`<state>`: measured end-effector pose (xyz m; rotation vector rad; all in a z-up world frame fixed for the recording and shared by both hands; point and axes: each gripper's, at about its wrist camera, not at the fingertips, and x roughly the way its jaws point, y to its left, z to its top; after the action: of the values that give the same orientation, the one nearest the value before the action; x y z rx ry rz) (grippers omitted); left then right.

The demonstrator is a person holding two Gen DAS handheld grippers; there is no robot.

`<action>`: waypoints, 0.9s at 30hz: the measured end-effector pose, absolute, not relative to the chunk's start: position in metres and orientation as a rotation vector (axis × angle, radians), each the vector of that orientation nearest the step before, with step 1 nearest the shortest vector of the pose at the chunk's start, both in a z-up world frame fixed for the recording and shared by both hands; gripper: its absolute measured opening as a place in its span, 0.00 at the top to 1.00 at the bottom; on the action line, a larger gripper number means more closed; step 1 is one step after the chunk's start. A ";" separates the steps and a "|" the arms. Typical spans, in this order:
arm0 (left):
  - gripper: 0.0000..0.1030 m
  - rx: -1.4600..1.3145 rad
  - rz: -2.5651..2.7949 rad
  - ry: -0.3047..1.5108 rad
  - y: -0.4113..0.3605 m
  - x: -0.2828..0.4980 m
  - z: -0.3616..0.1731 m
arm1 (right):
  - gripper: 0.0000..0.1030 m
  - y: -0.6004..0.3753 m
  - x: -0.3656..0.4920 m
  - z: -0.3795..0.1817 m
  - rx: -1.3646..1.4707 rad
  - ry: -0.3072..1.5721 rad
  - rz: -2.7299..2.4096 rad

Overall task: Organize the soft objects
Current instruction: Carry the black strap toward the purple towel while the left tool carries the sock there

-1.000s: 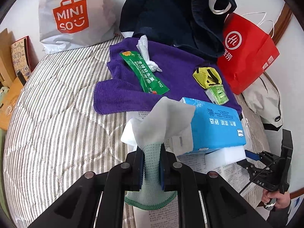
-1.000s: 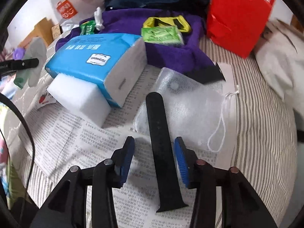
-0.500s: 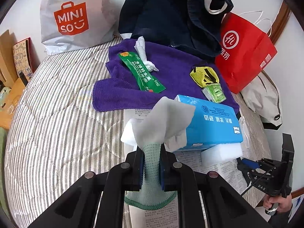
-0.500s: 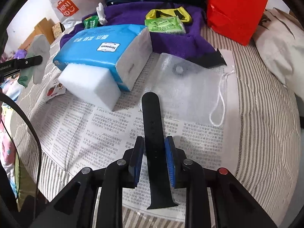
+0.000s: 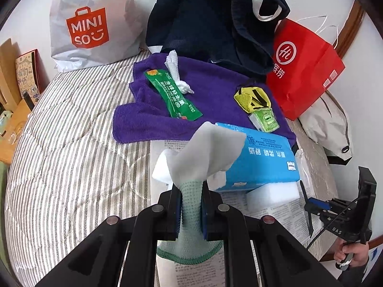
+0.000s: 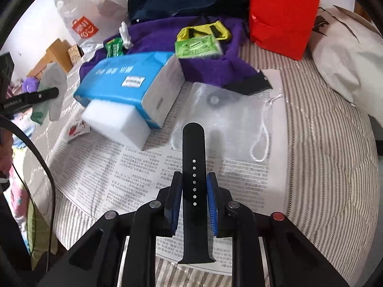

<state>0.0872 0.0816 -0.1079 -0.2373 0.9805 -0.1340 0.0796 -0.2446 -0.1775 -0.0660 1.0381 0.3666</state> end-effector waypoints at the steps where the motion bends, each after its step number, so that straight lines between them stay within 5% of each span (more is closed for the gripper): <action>1: 0.88 -0.237 -0.137 0.977 0.081 0.088 -0.107 | 0.80 -0.248 0.080 -0.172 -0.055 1.027 0.358; 27: 0.88 -0.219 -0.154 0.957 0.079 0.134 -0.086 | 0.80 -0.240 0.150 -0.101 0.022 0.907 0.381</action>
<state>0.1338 0.0789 -0.0855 -0.2189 0.9566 -0.1538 0.1501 -0.2399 -0.1007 0.0219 0.9075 0.3814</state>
